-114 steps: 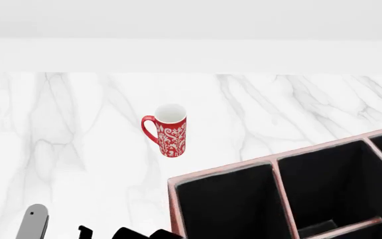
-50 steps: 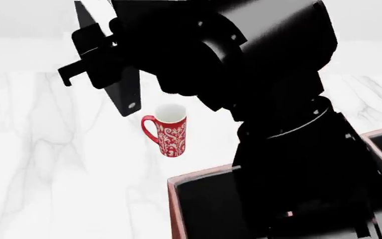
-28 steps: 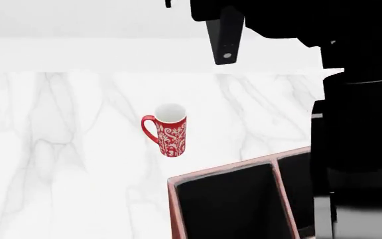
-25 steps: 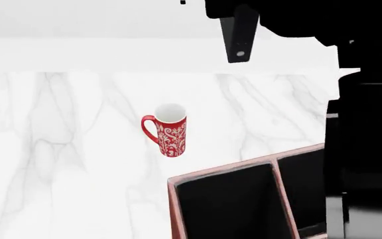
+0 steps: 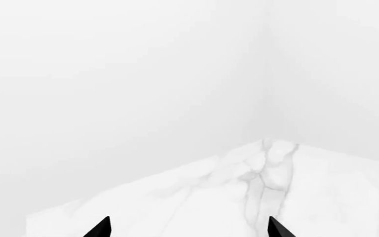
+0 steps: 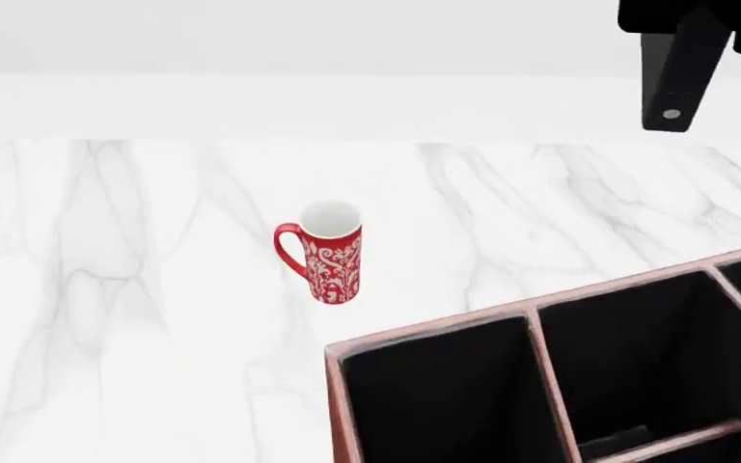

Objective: Pick up the book and place it in the right compartment of the caddy.

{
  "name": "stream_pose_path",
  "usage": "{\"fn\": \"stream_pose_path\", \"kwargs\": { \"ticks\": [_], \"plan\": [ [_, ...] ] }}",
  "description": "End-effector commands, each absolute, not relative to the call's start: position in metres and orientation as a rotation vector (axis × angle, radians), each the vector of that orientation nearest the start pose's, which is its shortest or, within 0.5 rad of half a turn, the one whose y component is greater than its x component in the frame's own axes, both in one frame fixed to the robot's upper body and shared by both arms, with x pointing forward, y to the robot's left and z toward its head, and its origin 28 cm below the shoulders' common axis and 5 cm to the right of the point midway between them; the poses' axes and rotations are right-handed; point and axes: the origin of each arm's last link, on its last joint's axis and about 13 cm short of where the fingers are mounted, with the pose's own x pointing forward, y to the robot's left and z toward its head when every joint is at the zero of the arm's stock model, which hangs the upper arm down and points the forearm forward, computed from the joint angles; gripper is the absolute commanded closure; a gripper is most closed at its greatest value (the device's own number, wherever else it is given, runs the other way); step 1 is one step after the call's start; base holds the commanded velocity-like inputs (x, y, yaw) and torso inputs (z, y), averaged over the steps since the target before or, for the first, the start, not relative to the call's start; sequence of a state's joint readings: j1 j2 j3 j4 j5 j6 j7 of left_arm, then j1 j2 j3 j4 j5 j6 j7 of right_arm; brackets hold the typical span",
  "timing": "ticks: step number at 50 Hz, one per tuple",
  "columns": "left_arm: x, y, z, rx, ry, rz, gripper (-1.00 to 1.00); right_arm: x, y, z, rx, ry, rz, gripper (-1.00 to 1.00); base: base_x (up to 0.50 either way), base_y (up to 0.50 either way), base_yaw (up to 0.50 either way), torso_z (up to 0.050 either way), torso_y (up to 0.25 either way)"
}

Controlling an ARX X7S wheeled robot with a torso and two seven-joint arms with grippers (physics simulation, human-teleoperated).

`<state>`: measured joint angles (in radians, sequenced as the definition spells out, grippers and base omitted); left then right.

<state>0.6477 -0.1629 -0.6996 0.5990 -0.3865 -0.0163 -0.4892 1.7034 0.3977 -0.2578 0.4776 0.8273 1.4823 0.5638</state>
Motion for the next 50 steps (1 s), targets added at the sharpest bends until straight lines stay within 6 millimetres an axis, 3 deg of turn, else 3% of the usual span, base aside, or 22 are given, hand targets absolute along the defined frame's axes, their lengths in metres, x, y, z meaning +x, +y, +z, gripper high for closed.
{"fn": "stream_pose_path", "kwargs": {
  "ticks": [1, 20, 44, 50],
  "plan": [
    [0.047, 0.345, 0.09, 0.128, -0.124, 0.951, -1.0, 0.321, -0.199, 0.391, -0.022, 0.317, -0.353, 1.0, 0.0, 0.0, 0.0, 0.0, 0.01],
    [0.053, 0.343, 0.09, 0.13, -0.119, 0.936, -1.0, 0.316, -0.233, 0.355, 0.036, 0.418, -0.472, 1.0, 0.0, 0.0, 0.0, 0.0, 0.001],
    [0.055, 0.343, 0.093, 0.123, -0.131, 0.929, -1.0, 0.32, -0.248, 0.352, 0.092, 0.487, -0.654, 1.0, 0.0, 0.0, 0.0, 0.001, 0.001],
    [0.055, 0.343, 0.09, 0.12, -0.127, 0.928, -1.0, 0.316, -0.246, 0.352, 0.115, 0.508, -0.632, 1.0, 0.0, 0.0, 0.0, 0.0, 0.002]
  ]
}}
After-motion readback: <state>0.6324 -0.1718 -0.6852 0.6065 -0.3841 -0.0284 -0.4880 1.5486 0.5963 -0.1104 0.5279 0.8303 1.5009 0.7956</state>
